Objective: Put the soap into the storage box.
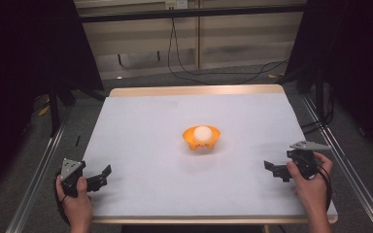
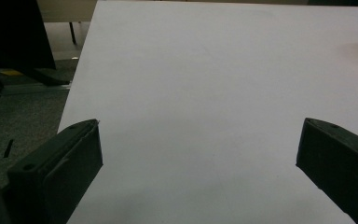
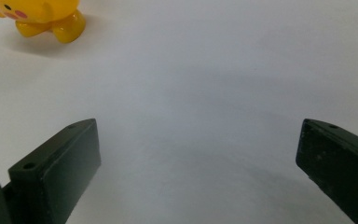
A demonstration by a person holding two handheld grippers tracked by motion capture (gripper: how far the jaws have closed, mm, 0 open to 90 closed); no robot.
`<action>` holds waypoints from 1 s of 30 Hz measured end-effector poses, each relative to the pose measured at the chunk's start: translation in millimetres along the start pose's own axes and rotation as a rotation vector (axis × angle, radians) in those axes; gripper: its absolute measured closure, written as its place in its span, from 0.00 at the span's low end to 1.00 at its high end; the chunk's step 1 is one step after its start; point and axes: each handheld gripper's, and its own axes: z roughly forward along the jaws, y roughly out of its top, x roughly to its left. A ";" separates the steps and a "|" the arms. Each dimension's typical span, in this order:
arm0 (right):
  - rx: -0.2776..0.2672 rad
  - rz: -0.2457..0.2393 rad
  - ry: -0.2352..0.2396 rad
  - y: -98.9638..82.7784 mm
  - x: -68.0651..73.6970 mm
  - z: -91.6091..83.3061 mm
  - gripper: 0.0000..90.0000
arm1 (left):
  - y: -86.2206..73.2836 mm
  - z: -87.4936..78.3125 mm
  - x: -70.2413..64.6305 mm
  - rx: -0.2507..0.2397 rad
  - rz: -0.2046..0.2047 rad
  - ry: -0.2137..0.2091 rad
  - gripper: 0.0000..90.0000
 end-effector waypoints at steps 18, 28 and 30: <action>-0.029 0.048 -0.052 -27.3 -26.8 -21.5 0.00 | -0.1 -0.9 0.6 -0.004 0.003 0.005 0.00; -0.034 0.070 -0.079 -40.9 -40.3 -31.7 0.00 | -0.1 -0.9 0.7 -0.004 0.003 0.005 0.00; -0.032 0.066 -0.082 -41.5 -40.8 -32.5 0.00 | -0.2 -1.0 0.5 -0.006 0.001 0.003 0.00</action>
